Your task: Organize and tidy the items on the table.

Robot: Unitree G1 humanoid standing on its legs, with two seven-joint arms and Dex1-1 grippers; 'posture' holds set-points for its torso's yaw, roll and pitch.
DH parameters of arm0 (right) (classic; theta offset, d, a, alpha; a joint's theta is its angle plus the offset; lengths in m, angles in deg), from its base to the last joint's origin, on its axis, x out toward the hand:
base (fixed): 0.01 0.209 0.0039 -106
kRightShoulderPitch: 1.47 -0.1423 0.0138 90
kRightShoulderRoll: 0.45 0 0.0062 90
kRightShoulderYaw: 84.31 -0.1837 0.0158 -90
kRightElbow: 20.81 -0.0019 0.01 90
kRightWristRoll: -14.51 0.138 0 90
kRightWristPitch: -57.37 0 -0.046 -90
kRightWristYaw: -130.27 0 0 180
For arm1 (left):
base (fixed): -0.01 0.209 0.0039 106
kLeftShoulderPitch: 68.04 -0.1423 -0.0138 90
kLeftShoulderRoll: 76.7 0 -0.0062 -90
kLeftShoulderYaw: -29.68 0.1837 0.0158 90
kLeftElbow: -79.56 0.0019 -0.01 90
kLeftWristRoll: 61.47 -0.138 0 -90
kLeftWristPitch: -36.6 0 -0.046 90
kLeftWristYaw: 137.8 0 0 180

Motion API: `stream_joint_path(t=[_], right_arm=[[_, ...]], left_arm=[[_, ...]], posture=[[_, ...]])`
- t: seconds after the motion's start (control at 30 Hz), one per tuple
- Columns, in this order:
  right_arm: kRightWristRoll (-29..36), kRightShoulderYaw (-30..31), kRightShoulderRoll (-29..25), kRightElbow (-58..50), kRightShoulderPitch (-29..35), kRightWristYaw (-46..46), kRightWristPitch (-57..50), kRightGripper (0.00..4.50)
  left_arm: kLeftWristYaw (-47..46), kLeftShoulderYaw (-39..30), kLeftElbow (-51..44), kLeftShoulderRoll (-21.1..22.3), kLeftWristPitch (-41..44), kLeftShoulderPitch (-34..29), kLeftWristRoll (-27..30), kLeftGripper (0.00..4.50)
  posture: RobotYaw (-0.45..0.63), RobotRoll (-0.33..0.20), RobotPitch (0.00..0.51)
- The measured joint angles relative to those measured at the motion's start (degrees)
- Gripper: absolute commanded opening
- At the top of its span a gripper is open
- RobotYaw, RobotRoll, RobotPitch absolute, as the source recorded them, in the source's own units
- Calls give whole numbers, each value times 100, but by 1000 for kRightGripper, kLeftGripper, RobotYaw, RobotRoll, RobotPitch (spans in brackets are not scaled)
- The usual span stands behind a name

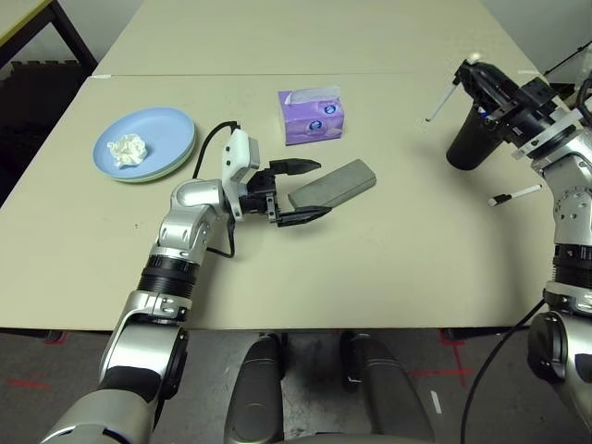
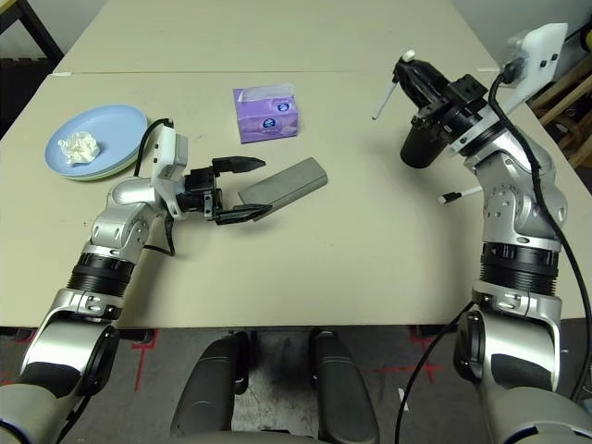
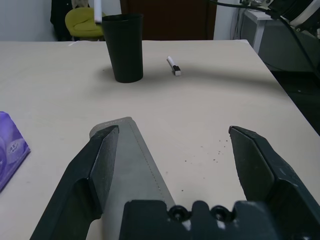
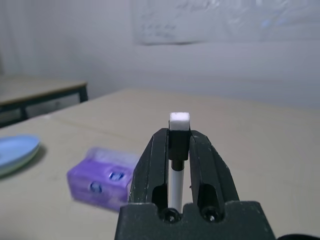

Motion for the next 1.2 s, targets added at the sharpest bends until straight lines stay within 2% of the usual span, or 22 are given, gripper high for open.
stream_joint_path(t=[0.27,0.47,0.83,1.13,1.2], right_arm=[[-62,-449,51,76,-298,1311,684,429],[-366,-425,137,186,-67,2025,820,429],[-471,-35,147,159,74,2546,-286,429],[-474,93,-167,83,-143,2605,-987,429],[-474,132,-170,79,-143,2552,-1086,1182]], left_arm=[[11,0,85,17,-49,6,-8,4500],[11,0,106,18,-67,70,-9,4500],[18,0,132,51,-87,110,-12,4500],[16,0,132,73,-87,110,-13,4500],[16,0,132,73,-87,110,-13,4500]], posture=[[70,0,207],[69,0,208],[75,0,210],[76,0,210],[77,0,211]])
